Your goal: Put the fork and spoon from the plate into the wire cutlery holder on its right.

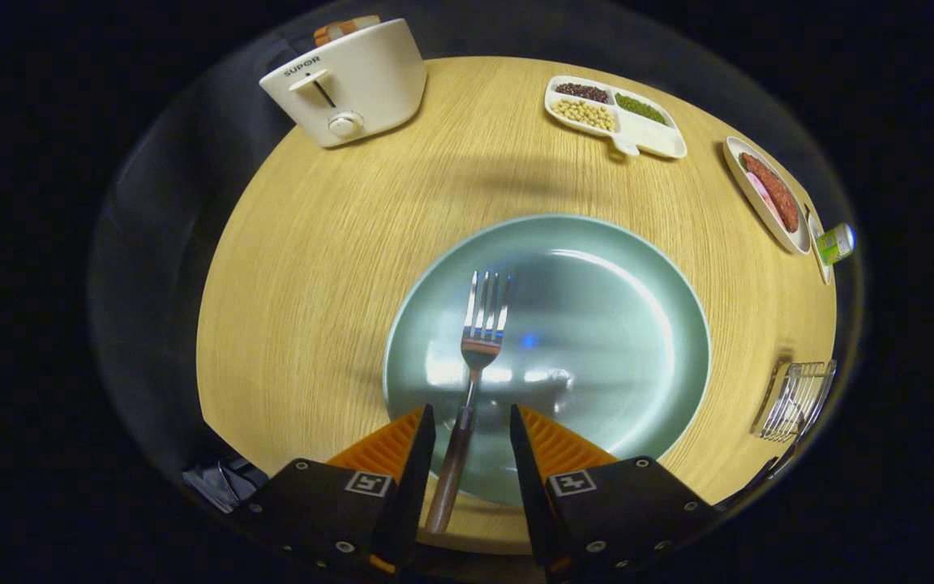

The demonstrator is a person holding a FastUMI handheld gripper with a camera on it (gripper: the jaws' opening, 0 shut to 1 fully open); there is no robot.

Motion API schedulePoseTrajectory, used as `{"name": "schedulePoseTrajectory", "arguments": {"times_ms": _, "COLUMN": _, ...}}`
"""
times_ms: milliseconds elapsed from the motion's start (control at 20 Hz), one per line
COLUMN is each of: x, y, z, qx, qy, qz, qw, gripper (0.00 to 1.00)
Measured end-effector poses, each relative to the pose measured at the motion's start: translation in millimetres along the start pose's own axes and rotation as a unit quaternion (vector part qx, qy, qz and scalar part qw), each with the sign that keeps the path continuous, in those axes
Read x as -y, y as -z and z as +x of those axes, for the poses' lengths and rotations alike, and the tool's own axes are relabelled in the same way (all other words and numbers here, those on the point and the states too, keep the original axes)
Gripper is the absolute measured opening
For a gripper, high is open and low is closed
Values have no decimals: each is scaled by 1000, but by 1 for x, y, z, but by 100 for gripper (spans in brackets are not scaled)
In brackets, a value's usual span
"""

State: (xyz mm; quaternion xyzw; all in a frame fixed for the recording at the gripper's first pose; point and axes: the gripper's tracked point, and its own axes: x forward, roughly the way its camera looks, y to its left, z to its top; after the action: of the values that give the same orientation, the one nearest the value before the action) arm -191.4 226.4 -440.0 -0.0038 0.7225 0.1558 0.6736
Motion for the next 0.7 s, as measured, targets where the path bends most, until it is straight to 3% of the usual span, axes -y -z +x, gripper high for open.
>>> {"name": "schedulePoseTrajectory", "arguments": {"times_ms": 300, "x": 7, "y": 2, "z": 5, "qx": -19, "qy": 29, "qz": 19, "qw": 999, "gripper": 14}}
{"name": "schedulePoseTrajectory", "arguments": {"times_ms": 500, "x": 5, "y": 3, "z": 2, "qx": -6, "qy": 18, "qz": 31, "qw": 999, "gripper": 5}}
{"name": "schedulePoseTrajectory", "arguments": {"times_ms": 700, "x": 17, "y": -2, "z": -8, "qx": 35, "qy": 32, "qz": 38, "qw": 998, "gripper": 5}}
